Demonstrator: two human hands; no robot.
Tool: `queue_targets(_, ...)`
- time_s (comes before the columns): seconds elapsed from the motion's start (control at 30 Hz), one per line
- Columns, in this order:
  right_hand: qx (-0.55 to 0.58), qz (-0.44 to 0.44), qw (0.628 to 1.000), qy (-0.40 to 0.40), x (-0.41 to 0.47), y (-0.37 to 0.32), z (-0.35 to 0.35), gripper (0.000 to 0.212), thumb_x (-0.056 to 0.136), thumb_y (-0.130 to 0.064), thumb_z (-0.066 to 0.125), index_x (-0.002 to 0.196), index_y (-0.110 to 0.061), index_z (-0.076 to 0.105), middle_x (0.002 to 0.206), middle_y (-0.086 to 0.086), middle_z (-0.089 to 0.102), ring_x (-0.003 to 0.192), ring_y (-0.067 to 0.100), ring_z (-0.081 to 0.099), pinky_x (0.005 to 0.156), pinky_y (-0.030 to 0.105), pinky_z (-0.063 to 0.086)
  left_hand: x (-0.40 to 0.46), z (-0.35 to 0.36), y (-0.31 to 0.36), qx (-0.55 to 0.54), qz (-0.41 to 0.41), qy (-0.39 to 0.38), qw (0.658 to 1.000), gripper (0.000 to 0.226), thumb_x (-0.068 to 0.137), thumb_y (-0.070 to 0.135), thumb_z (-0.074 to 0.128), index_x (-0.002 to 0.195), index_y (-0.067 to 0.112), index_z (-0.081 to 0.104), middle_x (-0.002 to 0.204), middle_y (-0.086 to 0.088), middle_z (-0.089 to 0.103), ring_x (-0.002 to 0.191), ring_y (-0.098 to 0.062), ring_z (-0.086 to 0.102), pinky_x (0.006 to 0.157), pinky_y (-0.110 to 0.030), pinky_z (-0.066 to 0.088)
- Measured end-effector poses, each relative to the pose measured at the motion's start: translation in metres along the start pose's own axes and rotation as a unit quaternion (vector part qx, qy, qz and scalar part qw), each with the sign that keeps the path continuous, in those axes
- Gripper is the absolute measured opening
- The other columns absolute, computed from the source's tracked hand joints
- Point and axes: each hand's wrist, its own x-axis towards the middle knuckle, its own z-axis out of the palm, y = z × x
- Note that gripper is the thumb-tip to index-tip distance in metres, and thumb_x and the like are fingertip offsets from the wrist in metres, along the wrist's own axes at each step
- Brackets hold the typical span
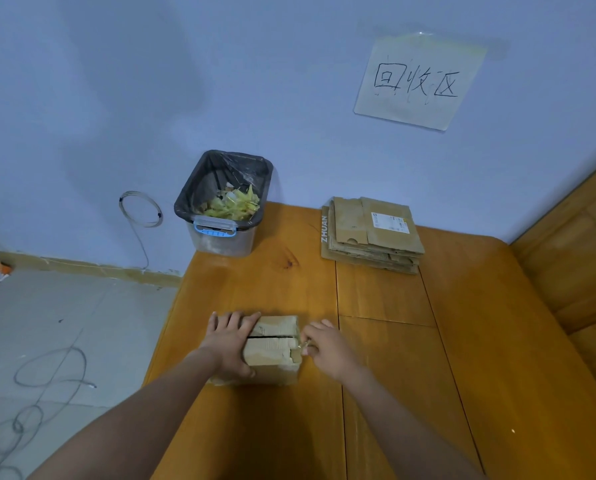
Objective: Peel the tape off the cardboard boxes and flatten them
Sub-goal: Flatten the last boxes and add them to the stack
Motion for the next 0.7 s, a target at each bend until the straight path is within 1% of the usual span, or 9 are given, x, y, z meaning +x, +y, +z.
queue_targets(0.1,0.045,0.034,0.998,-0.021,0.011,-0.006,-0.01,0.005,0.093,-0.01,0.055,0.089,-0.014,0.054,0.085,-0.002,0.055,0.079,0.011,0.043,0.084,0.032,0.036,0.004,-0.003,-0.002,0.001,-0.002,-0.002,1.0,0.12,0.063,0.068,0.067,0.153,0.031,-0.004,0.148,-0.003,0.02,0.143,-0.029,0.01,0.116,-0.055,-0.006)
queue_targets(0.17,0.136,0.071,0.987,-0.04,0.019,-0.014,-0.016,0.003,0.095,-0.01,0.054,0.092,-0.011,0.054,0.086,0.004,0.056,0.077,0.013,0.048,0.076,0.031,0.039,0.007,-0.005,-0.001,0.01,0.004,-0.001,1.0,0.12,0.064,0.068,0.067,0.153,0.03,-0.003,0.148,-0.001,0.021,0.142,-0.028,0.011,0.116,-0.055,-0.006)
queue_targets(0.27,0.249,0.13,0.958,-0.059,0.031,-0.023,-0.018,0.008,0.097,-0.012,0.052,0.09,-0.016,0.05,0.103,0.014,0.061,0.094,0.024,0.056,0.077,0.03,0.041,0.013,-0.008,0.001,0.018,0.012,-0.01,1.0,0.12,0.064,0.067,0.068,0.153,0.029,-0.003,0.148,-0.003,0.021,0.143,-0.029,0.01,0.116,-0.056,-0.005)
queue_targets(0.33,0.279,0.166,0.943,-0.072,0.037,-0.024,-0.015,0.008,0.098,-0.012,0.052,0.093,-0.019,0.051,0.11,0.014,0.061,0.091,0.019,0.056,0.075,0.026,0.042,0.016,-0.011,0.002,0.021,0.015,-0.012,1.0,0.12,0.065,0.066,0.069,0.154,0.029,-0.003,0.148,-0.004,0.021,0.143,-0.03,0.011,0.116,-0.056,-0.006)
queue_targets(0.37,0.289,0.184,0.936,-0.083,0.041,-0.024,-0.013,0.009,0.097,-0.012,0.053,0.103,-0.019,0.052,0.115,0.012,0.06,0.087,0.013,0.056,0.072,0.022,0.043,0.017,-0.012,0.002,0.024,0.017,-0.013,0.999,0.12,0.065,0.065,0.07,0.154,0.029,-0.003,0.147,-0.005,0.022,0.142,-0.031,0.011,0.116,-0.056,-0.006)
queue_targets(0.43,0.269,0.223,0.933,-0.088,0.049,-0.022,-0.009,0.032,0.096,-0.012,0.057,0.127,-0.011,0.049,0.125,0.012,0.058,0.089,0.011,0.057,0.072,0.02,0.046,0.02,-0.015,0.006,0.035,0.023,-0.017,0.999,0.12,0.066,0.063,0.071,0.154,0.029,-0.003,0.147,-0.006,0.022,0.143,-0.032,0.01,0.117,-0.056,-0.007)
queue_targets(0.47,0.223,0.232,0.944,-0.07,0.054,-0.021,-0.007,0.035,0.095,-0.013,0.058,0.128,-0.007,0.05,0.125,0.012,0.059,0.094,0.015,0.059,0.076,0.022,0.047,0.022,-0.016,0.009,0.043,0.028,-0.02,0.998,0.12,0.067,0.062,0.072,0.154,0.028,-0.004,0.147,-0.007,0.022,0.143,-0.032,0.01,0.117,-0.057,-0.008)
queue_targets(0.57,0.109,0.243,0.964,-0.026,0.066,-0.021,-0.003,0.025,0.094,-0.018,0.061,0.115,-0.004,0.062,0.115,0.011,0.065,0.105,0.023,0.06,0.086,0.028,0.046,0.028,-0.017,0.016,0.057,0.036,-0.025,0.997,0.119,0.068,0.061,0.071,0.154,0.026,-0.004,0.147,-0.009,0.021,0.143,-0.034,0.009,0.116,-0.058,-0.009)
queue_targets(0.7,0.051,0.215,0.975,-0.005,0.074,-0.028,0.003,0.019,0.095,-0.014,0.057,0.113,-0.007,0.058,0.113,0.009,0.057,0.093,0.021,0.056,0.075,0.026,0.041,0.032,-0.014,0.009,0.052,0.03,-0.036,0.998,0.119,0.069,0.062,0.07,0.154,0.027,-0.006,0.15,-0.009,0.018,0.144,-0.034,0.007,0.116,-0.058,-0.009)
